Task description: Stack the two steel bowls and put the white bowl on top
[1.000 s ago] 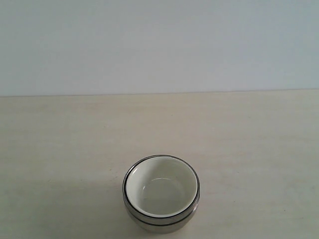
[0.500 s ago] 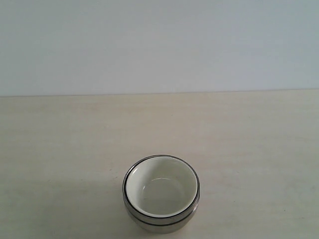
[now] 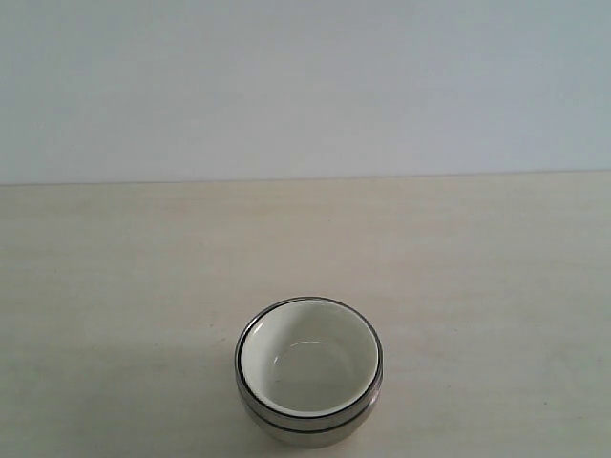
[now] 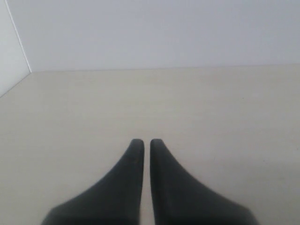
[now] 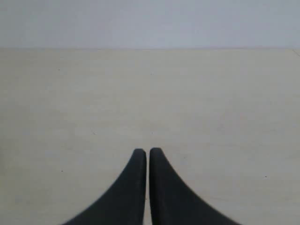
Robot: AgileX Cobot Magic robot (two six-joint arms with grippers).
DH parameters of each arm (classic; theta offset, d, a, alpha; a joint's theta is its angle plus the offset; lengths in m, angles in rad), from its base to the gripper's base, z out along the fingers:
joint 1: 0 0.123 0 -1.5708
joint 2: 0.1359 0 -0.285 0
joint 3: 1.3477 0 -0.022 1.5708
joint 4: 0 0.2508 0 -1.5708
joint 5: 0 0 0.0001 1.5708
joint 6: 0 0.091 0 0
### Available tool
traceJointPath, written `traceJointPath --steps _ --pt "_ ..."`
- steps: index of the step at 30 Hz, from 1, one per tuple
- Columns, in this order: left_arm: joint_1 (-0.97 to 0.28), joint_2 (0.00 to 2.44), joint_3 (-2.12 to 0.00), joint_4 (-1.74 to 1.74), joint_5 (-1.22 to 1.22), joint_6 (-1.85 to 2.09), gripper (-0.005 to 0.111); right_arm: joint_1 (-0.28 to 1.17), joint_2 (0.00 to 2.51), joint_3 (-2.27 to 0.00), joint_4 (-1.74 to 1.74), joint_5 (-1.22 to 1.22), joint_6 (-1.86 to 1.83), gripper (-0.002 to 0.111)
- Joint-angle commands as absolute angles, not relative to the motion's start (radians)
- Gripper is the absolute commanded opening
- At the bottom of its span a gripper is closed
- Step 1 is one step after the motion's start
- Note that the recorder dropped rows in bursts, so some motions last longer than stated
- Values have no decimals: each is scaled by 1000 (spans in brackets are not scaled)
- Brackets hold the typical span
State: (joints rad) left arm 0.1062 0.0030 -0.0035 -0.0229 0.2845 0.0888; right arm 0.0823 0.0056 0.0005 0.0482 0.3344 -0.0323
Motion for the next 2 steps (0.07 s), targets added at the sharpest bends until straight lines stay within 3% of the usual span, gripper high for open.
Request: traceJointPath --steps 1,2 --pt "107 0 0 -26 278 78 4 79 0 0 46 332 -32 0" --pt "107 0 0 -26 278 78 4 79 0 0 46 332 -32 0"
